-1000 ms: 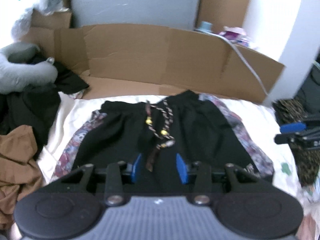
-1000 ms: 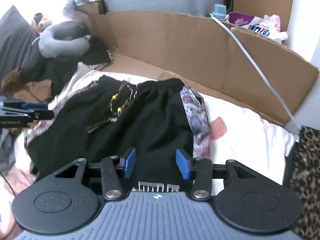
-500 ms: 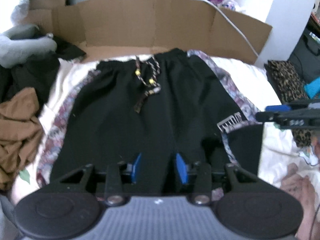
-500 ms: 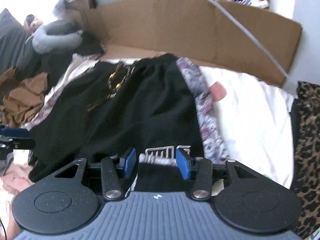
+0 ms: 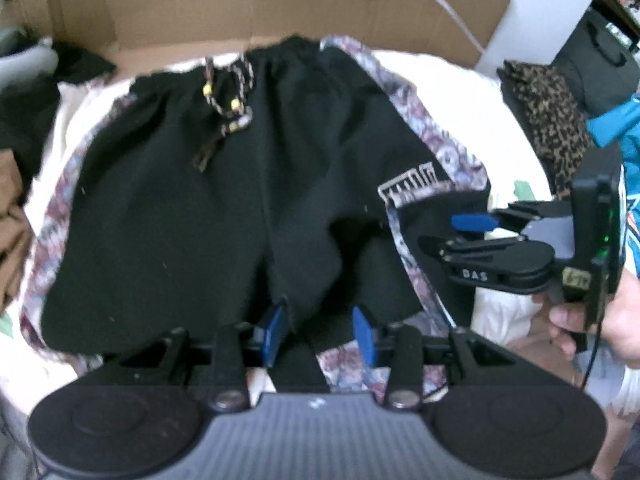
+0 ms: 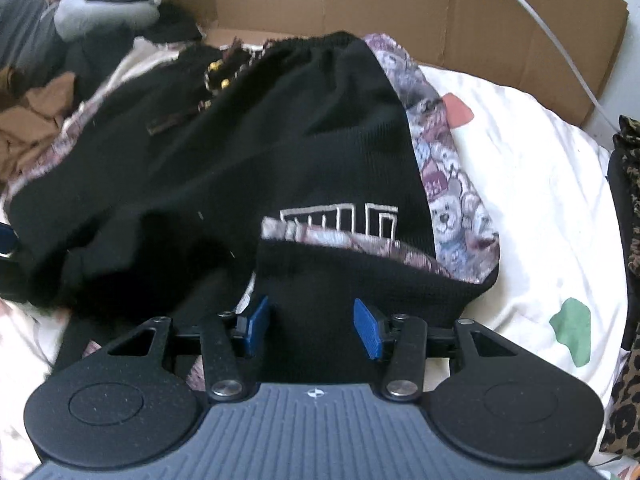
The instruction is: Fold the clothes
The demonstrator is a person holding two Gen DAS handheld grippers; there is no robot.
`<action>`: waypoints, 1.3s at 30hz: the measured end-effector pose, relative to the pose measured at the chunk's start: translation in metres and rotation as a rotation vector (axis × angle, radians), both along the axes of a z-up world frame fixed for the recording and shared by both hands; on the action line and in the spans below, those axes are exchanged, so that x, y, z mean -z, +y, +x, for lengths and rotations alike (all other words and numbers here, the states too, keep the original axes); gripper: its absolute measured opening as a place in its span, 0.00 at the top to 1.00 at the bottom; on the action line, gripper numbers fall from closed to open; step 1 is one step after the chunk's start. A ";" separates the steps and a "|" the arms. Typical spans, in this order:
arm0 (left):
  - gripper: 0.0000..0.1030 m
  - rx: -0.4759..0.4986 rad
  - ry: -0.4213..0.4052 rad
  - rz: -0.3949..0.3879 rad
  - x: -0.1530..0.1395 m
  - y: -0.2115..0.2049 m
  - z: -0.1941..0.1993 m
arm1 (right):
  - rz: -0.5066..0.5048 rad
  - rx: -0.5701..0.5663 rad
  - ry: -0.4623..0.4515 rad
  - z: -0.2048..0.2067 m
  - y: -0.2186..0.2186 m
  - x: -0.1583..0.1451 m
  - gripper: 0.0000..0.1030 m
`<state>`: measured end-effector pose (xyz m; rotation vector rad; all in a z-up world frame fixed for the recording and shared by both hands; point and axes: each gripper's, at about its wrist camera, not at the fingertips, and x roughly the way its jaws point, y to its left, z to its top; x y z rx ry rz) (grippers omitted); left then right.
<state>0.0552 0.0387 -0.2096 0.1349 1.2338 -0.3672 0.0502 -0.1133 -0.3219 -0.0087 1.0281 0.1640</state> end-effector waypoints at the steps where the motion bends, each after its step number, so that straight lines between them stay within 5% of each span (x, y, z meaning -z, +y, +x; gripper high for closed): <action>1: 0.59 -0.005 0.009 0.001 0.005 -0.003 -0.002 | 0.001 -0.004 0.004 0.000 -0.001 0.002 0.53; 3: 0.59 -0.009 0.050 0.002 0.017 -0.007 -0.005 | 0.021 -0.010 0.014 -0.002 -0.006 0.003 0.74; 5: 0.59 -0.014 0.080 -0.005 0.028 -0.011 -0.010 | 0.031 -0.010 0.018 -0.005 -0.012 0.002 0.81; 7: 0.59 -0.025 0.097 -0.025 0.033 -0.012 -0.014 | 0.045 -0.007 0.018 -0.010 -0.019 0.001 0.99; 10: 0.59 -0.017 0.121 -0.057 0.044 -0.015 -0.022 | 0.083 0.007 0.016 -0.017 -0.034 -0.006 1.00; 20: 0.58 0.010 0.158 0.008 0.069 -0.035 -0.034 | 0.193 0.023 -0.028 -0.049 -0.087 -0.026 1.00; 32: 0.56 -0.016 0.169 0.030 0.083 -0.039 -0.029 | 0.310 0.139 0.030 -0.105 -0.147 0.009 1.00; 39: 0.56 -0.030 0.167 0.017 0.081 -0.037 -0.023 | 0.359 0.158 -0.019 -0.099 -0.148 -0.001 0.98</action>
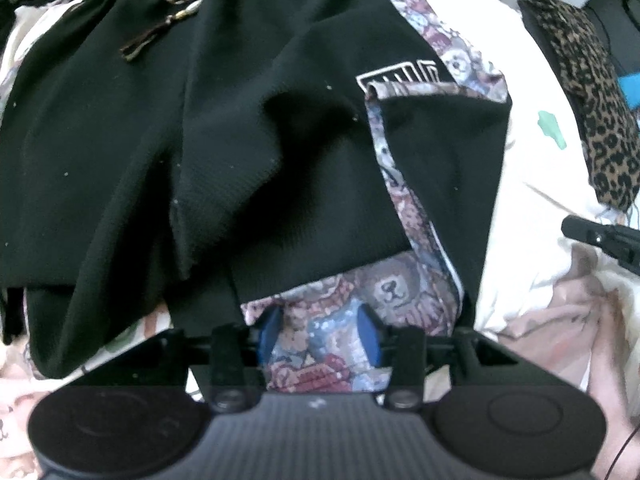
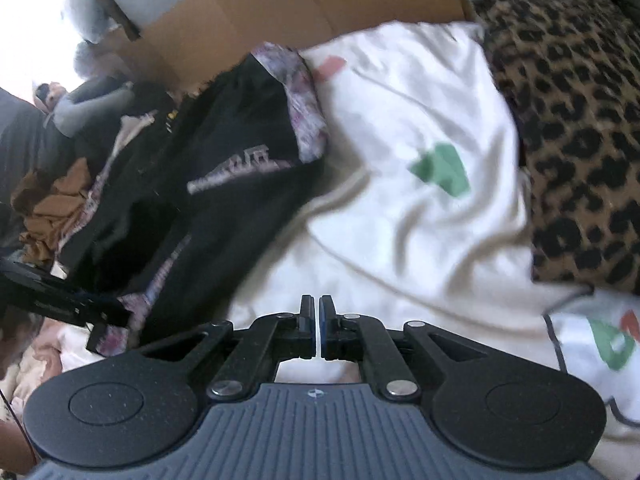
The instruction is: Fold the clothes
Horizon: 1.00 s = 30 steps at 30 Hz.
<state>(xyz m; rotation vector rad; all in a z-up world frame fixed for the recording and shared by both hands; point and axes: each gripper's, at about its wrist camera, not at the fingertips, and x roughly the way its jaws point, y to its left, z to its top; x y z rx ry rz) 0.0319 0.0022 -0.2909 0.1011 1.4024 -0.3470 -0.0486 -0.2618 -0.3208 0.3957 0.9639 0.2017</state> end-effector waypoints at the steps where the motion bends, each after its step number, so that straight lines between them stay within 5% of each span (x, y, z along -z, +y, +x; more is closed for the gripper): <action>1: 0.56 -0.006 -0.003 -0.014 -0.002 0.000 0.002 | 0.002 -0.008 -0.004 0.003 0.003 -0.002 0.98; 4: 0.56 -0.019 -0.023 -0.075 -0.009 -0.004 0.010 | 0.006 -0.029 -0.006 0.007 0.011 -0.005 0.93; 7: 0.56 -0.011 -0.057 -0.145 -0.012 -0.015 0.023 | 0.002 -0.034 -0.006 0.005 0.013 -0.004 0.75; 14: 0.56 0.079 -0.211 -0.199 -0.015 -0.046 0.042 | -0.005 -0.029 0.004 0.002 0.011 -0.001 0.74; 30: 0.56 0.122 -0.324 -0.178 0.004 -0.069 0.061 | 0.046 -0.002 0.020 -0.002 0.004 0.003 0.74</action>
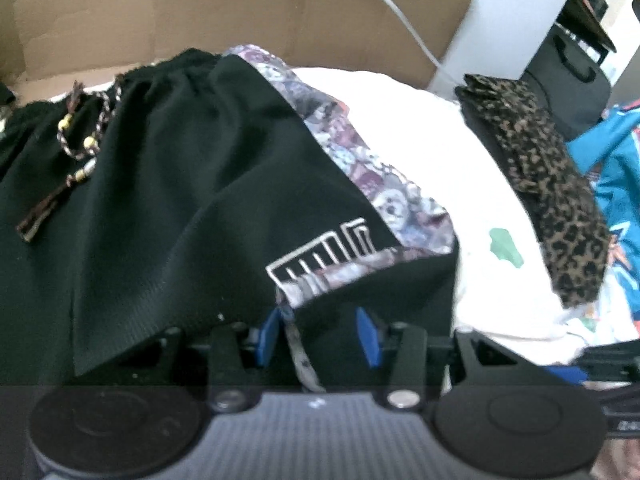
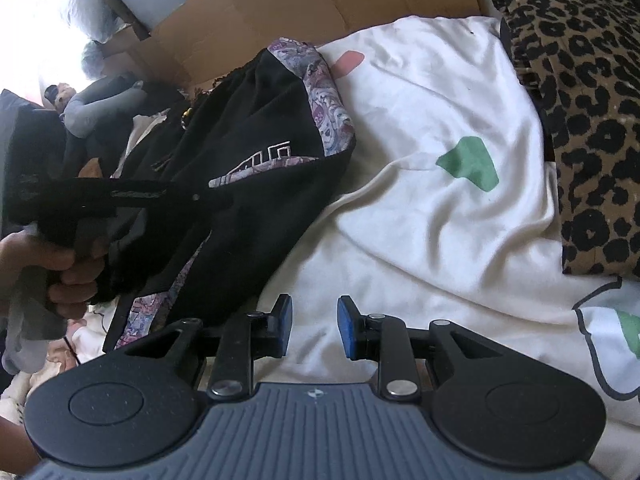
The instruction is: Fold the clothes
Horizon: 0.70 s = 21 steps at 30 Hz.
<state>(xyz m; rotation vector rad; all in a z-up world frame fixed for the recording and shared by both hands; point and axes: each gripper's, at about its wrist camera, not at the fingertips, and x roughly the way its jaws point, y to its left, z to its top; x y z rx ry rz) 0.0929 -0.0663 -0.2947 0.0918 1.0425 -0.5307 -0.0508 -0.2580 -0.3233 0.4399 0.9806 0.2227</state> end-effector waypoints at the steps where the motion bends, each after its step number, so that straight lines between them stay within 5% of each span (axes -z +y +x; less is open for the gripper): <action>1: 0.58 0.001 0.005 -0.008 0.000 0.000 0.001 | 0.001 0.000 -0.001 0.000 0.000 0.000 0.74; 3: 0.68 0.001 0.028 -0.044 0.000 0.000 0.002 | 0.004 0.006 -0.006 -0.001 -0.002 -0.001 0.74; 5: 0.91 0.018 0.031 -0.057 -0.004 -0.001 0.000 | 0.009 0.017 -0.010 -0.002 -0.004 -0.002 0.74; 6: 0.96 0.027 0.035 -0.061 -0.006 -0.001 -0.002 | 0.022 0.024 -0.005 -0.002 -0.007 -0.002 0.74; 18: 0.97 0.131 0.073 -0.173 -0.046 -0.027 -0.042 | 0.325 0.180 0.043 0.010 -0.038 -0.005 0.74; 21: 0.98 0.165 0.084 -0.196 -0.048 -0.035 -0.049 | 0.409 0.207 0.049 0.014 -0.043 -0.006 0.68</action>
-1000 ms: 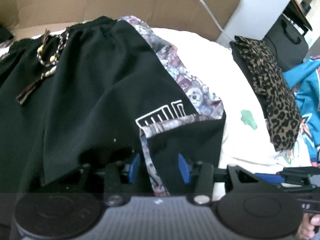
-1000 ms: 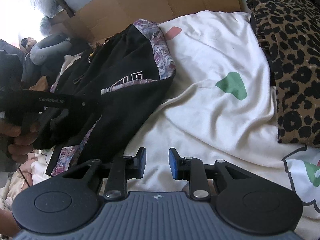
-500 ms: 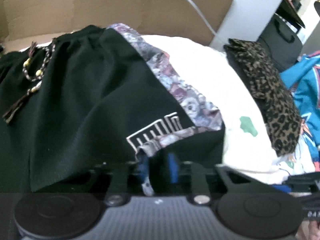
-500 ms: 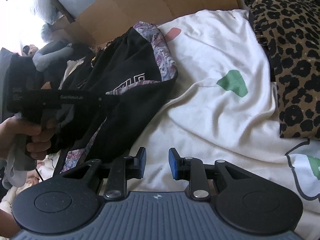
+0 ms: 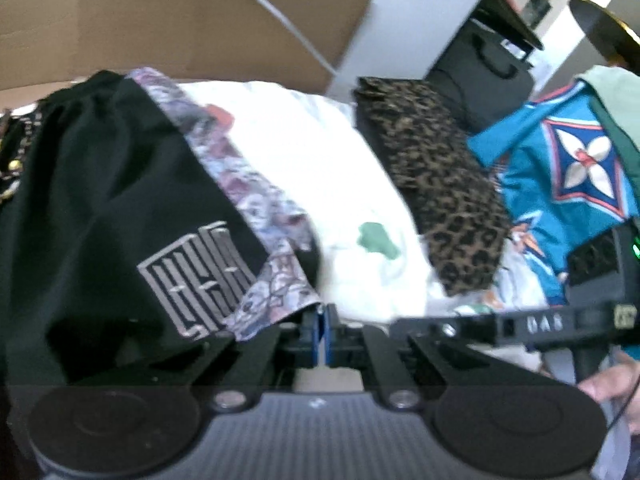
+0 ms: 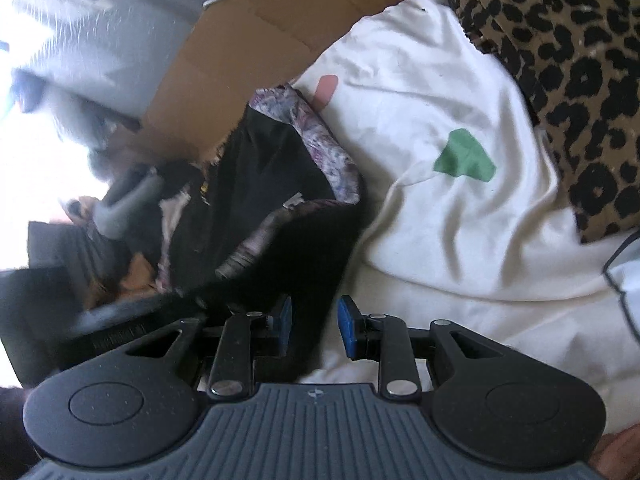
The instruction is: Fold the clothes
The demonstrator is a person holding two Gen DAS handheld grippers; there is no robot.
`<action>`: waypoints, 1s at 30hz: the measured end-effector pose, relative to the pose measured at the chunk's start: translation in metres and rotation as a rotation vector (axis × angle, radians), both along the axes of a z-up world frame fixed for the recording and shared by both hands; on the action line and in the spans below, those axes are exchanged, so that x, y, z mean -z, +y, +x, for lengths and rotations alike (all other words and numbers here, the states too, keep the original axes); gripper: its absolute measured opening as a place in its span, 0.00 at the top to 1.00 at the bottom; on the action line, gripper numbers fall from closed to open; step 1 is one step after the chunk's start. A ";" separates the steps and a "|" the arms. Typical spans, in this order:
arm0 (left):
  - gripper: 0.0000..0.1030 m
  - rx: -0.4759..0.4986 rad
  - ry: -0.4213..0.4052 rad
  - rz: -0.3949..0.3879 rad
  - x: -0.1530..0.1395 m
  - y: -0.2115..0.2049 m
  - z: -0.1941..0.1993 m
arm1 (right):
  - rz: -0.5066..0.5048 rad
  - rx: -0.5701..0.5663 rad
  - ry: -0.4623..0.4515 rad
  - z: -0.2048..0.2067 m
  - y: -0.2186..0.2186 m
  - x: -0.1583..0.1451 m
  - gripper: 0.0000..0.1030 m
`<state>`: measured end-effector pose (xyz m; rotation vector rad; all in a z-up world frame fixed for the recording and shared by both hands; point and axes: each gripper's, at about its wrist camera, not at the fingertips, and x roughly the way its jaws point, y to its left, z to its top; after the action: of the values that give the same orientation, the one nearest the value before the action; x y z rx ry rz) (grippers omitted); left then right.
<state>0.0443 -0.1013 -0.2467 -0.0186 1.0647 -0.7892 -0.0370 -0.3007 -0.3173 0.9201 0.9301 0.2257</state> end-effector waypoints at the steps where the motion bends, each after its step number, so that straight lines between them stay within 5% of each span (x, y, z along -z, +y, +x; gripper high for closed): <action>1: 0.98 0.008 0.001 -0.001 0.001 -0.002 -0.002 | 0.032 0.012 0.004 0.001 -0.002 0.001 0.67; 16: 0.98 0.153 -0.054 -0.027 -0.006 -0.024 -0.041 | 0.447 0.149 0.141 0.001 -0.012 0.046 0.67; 19: 0.98 0.178 -0.055 -0.018 -0.006 -0.028 -0.045 | 0.490 0.151 0.162 -0.001 -0.012 0.055 0.86; 25: 0.96 0.249 0.003 0.023 -0.009 -0.019 -0.048 | 0.341 0.112 0.170 0.001 -0.017 0.048 0.95; 30: 0.94 0.160 0.073 0.122 -0.010 0.030 -0.028 | 0.197 0.080 0.172 0.001 -0.028 0.041 0.95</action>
<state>0.0167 -0.0710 -0.2370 0.1438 1.1925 -0.8718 -0.0358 -0.3291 -0.3588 1.1707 1.0399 0.1732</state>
